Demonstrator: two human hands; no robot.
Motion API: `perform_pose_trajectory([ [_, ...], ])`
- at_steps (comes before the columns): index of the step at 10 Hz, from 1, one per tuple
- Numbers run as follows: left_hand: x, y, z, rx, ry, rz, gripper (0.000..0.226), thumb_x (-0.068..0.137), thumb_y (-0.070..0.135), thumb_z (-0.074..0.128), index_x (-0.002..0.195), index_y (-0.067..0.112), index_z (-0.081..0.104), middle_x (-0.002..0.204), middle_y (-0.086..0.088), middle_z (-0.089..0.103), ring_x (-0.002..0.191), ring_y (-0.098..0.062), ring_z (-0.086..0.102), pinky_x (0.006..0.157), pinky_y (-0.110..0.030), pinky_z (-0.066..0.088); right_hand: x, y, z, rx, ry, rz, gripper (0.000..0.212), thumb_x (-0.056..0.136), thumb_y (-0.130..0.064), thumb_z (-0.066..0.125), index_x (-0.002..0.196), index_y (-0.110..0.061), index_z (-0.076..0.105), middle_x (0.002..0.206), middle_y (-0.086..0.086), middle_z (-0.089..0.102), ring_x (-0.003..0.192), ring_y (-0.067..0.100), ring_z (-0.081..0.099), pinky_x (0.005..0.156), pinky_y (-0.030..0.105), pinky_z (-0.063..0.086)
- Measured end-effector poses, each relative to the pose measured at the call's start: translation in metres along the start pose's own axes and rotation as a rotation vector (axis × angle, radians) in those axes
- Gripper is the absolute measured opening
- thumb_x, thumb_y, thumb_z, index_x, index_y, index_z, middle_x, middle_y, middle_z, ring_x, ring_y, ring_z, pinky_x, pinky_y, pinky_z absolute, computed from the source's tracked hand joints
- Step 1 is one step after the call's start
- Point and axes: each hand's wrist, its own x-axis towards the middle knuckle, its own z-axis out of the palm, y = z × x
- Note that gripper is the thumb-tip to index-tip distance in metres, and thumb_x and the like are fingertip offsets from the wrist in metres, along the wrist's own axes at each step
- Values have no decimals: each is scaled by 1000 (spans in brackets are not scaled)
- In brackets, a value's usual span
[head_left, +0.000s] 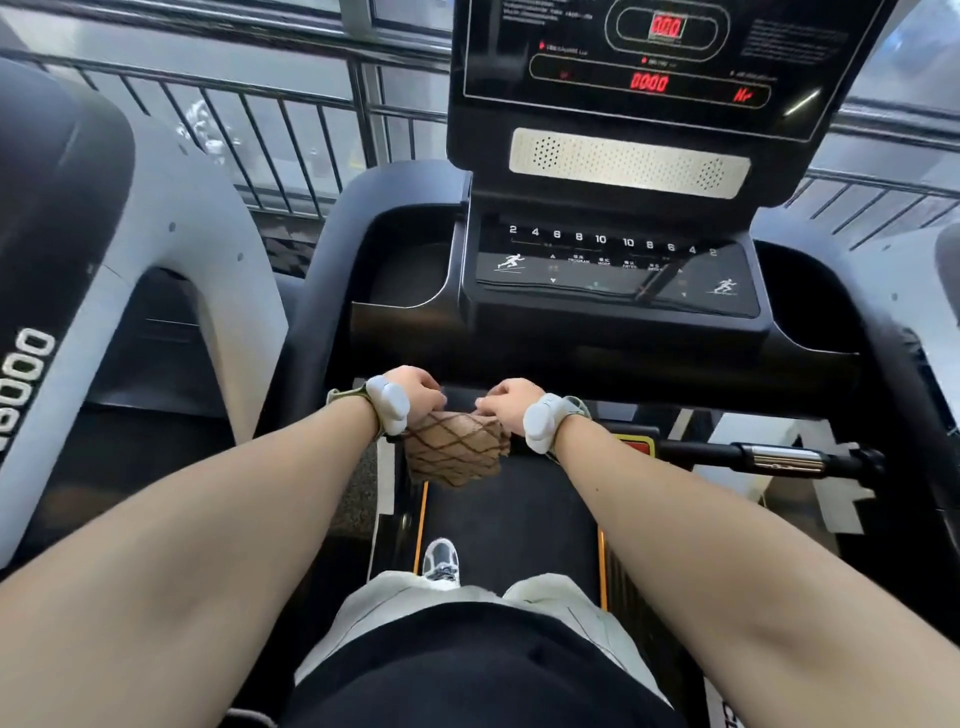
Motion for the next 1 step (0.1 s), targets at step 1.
perform_pose_trajectory([
  [1,1,5,4,11,-21,15,19,91,19,61,103,22,77,104,1,74,99,-17,69,83,-26,55,-6,0,-2,-68,13,-1,30,92,-35,68,111,-11,70,101,3,70,96,21,65,77,28,47],
])
